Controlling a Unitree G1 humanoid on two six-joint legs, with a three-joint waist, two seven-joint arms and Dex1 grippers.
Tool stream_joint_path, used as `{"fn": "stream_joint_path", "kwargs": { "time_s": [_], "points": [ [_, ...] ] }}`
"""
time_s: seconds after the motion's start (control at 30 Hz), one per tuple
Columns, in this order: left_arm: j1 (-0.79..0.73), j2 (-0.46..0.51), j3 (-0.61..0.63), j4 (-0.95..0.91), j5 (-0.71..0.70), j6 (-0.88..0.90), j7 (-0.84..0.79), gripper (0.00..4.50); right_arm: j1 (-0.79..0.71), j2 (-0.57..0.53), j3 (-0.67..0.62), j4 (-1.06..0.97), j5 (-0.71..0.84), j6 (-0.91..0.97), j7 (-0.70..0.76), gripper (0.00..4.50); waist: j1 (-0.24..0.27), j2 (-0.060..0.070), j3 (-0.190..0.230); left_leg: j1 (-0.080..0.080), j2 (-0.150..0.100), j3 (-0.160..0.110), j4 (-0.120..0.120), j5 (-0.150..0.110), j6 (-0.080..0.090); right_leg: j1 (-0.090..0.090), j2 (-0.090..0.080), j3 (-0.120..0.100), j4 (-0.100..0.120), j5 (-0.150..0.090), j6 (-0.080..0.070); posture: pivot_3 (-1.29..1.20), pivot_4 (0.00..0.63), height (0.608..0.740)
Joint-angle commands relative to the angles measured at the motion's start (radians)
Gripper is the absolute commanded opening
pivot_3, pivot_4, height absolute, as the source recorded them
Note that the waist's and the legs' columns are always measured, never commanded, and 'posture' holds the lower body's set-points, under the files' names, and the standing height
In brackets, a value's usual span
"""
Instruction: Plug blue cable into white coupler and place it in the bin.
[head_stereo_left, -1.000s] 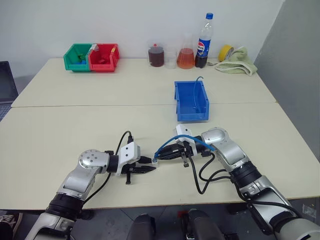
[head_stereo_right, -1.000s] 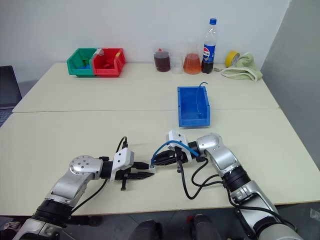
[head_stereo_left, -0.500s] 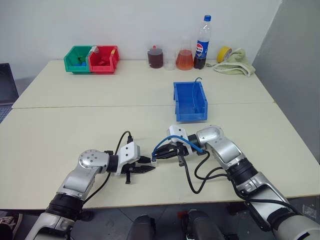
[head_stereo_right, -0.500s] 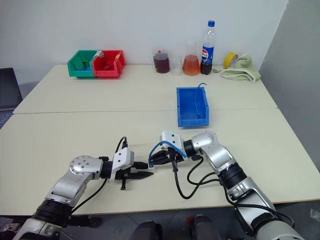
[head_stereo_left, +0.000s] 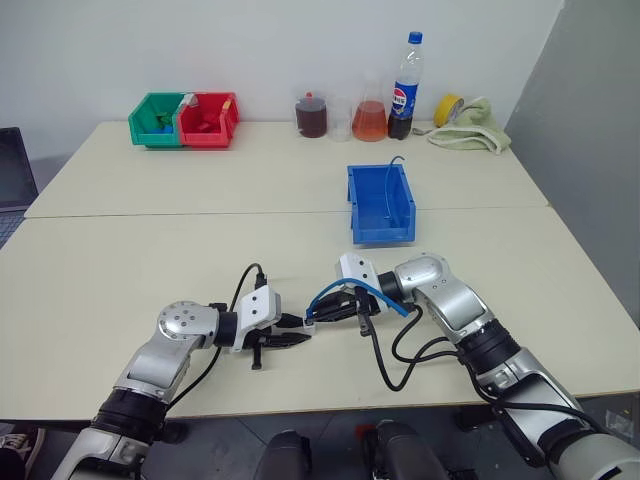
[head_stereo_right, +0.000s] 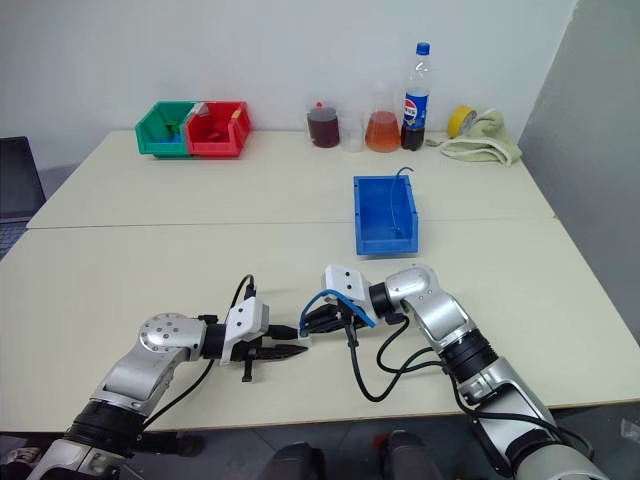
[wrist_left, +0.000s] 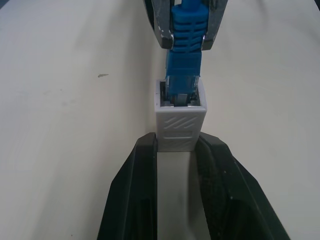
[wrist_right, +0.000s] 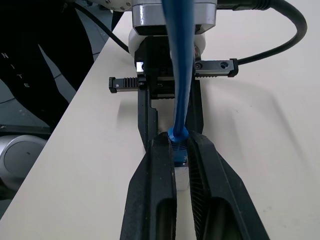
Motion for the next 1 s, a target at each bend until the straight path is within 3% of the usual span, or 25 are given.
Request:
{"fn": "stream_joint_path", "kwargs": {
  "time_s": [0.03, 0.1, 0.13, 0.17, 0.2, 0.43, 0.7, 1.0],
  "points": [
    [0.011, 0.009, -0.002, -0.008, 0.010, 0.001, -0.003, 0.78, 0.027, -0.019, 0.041, 0.044, -0.041, 0.048, 0.004, 0.11, 0.000, 0.000, 0.000, 0.000, 0.000, 0.000, 0.000, 0.000, 0.000, 0.000, 0.000, 0.000, 0.000, 0.000, 0.000, 0.00, 0.150, 0.740],
    [0.008, 0.009, -0.001, -0.007, 0.016, -0.001, 0.006, 0.78, 0.019, -0.015, 0.029, 0.038, -0.026, 0.066, 0.005, 0.11, 0.000, 0.000, 0.000, 0.000, 0.000, 0.000, 0.000, 0.000, 0.000, 0.000, 0.000, 0.000, 0.000, 0.000, 0.000, 0.00, 0.150, 0.740],
    [0.007, 0.008, 0.003, -0.009, 0.012, 0.001, 0.008, 1.13, 0.016, -0.013, 0.022, 0.035, -0.019, 0.077, 0.006, 0.11, 0.000, 0.000, 0.000, 0.000, 0.000, 0.000, 0.000, 0.000, 0.000, 0.000, 0.000, 0.000, 0.000, 0.000, 0.000, 0.00, 0.150, 0.740],
    [0.008, 0.009, 0.006, -0.015, 0.003, 0.009, 0.003, 1.13, 0.013, -0.012, 0.018, 0.032, -0.014, 0.084, 0.006, 0.11, 0.000, 0.000, 0.000, 0.000, 0.000, 0.000, 0.000, 0.000, 0.000, 0.000, 0.000, 0.000, 0.000, 0.000, 0.000, 0.00, 0.150, 0.740],
    [0.010, 0.011, 0.010, -0.028, -0.008, 0.020, -0.002, 1.54, 0.011, -0.012, 0.016, 0.031, -0.012, 0.087, 0.005, 0.11, 0.000, 0.000, 0.000, 0.000, 0.000, 0.000, 0.000, 0.000, 0.000, 0.000, 0.000, 0.000, 0.000, 0.000, 0.000, 0.00, 0.150, 0.740],
    [0.033, 0.041, 0.049, -0.120, -0.047, 0.070, 0.009, 2.91, 0.011, -0.008, -0.002, 0.010, 0.002, 0.118, -0.006, 0.11, 0.001, 0.000, 0.000, 0.000, 0.000, 0.000, 0.000, 0.000, 0.000, 0.000, 0.000, 0.000, 0.000, 0.000, 0.000, 0.00, 0.150, 0.740],
    [0.190, 0.158, 0.246, -0.384, -0.171, 0.231, 0.064, 4.48, -0.001, -0.027, -0.070, -0.100, 0.059, 0.227, -0.035, 0.11, -0.001, 0.001, 0.001, -0.002, 0.001, -0.001, 0.000, 0.000, 0.000, -0.001, 0.000, 0.000, -0.001, 0.000, 0.000, 0.00, 0.150, 0.740],
    [0.329, 0.156, 0.459, -0.740, -0.395, 0.537, 0.270, 4.48, -0.057, -0.069, -0.275, -0.261, 0.234, 0.560, -0.170, 0.11, 0.004, 0.001, 0.002, -0.006, -0.001, -0.002, 0.000, 0.000, 0.000, -0.004, -0.002, -0.002, -0.002, 0.000, 0.000, 0.00, 0.150, 0.740]
  ]
}}
